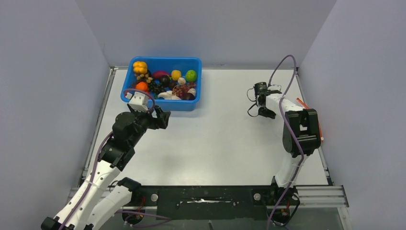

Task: Place the food in the zip-top bag and seal the zipper
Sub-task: Pick up the zipper food storage bag at the center of the board.

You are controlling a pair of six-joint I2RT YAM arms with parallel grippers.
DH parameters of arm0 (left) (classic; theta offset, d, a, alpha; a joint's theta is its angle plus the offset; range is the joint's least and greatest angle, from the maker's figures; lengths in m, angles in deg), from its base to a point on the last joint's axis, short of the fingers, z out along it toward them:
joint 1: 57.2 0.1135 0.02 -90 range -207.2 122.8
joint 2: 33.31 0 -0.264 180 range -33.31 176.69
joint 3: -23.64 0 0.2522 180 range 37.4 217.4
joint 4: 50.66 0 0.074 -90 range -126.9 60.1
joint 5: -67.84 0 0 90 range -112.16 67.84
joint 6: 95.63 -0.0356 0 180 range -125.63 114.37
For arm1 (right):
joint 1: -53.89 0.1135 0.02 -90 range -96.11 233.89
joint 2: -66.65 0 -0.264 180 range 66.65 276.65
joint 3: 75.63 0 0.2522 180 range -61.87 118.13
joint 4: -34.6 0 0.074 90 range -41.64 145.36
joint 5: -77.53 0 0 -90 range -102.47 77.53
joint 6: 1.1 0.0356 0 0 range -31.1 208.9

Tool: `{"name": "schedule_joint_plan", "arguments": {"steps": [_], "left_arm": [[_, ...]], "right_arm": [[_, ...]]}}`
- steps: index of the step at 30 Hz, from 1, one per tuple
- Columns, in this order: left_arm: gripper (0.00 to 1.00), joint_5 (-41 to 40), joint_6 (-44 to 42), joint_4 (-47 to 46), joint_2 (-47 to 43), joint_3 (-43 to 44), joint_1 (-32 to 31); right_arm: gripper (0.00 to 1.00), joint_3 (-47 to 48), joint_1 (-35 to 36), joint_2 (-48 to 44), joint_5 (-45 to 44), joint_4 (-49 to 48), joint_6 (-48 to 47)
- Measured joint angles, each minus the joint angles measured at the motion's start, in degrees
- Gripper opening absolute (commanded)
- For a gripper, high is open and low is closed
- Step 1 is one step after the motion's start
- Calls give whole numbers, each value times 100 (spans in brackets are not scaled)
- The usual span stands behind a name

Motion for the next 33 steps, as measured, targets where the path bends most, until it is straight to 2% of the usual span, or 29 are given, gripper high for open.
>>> {"name": "schedule_joint_plan", "arguments": {"steps": [3, 6, 13, 22, 33], "left_arm": [[79, -4, 0, 0, 0, 0, 0], [78, -9, -2, 0, 0, 0, 0], [76, -7, -15, 0, 17, 0, 0], [69, 81, -94, -127, 26, -140, 0], [67, 1272, -601, -1423, -839, -1311, -7]], "right_arm": [[11, 57, 118, 120, -199, 116, -68], [0, 118, 286, 136, -424, 188, -133], [0, 149, 774, 2, -605, 109, -492], [0, -17, 1449, -925, -407, -22, -986], [0, -197, 1998, -2813, 1377, 269, -1696]]}}
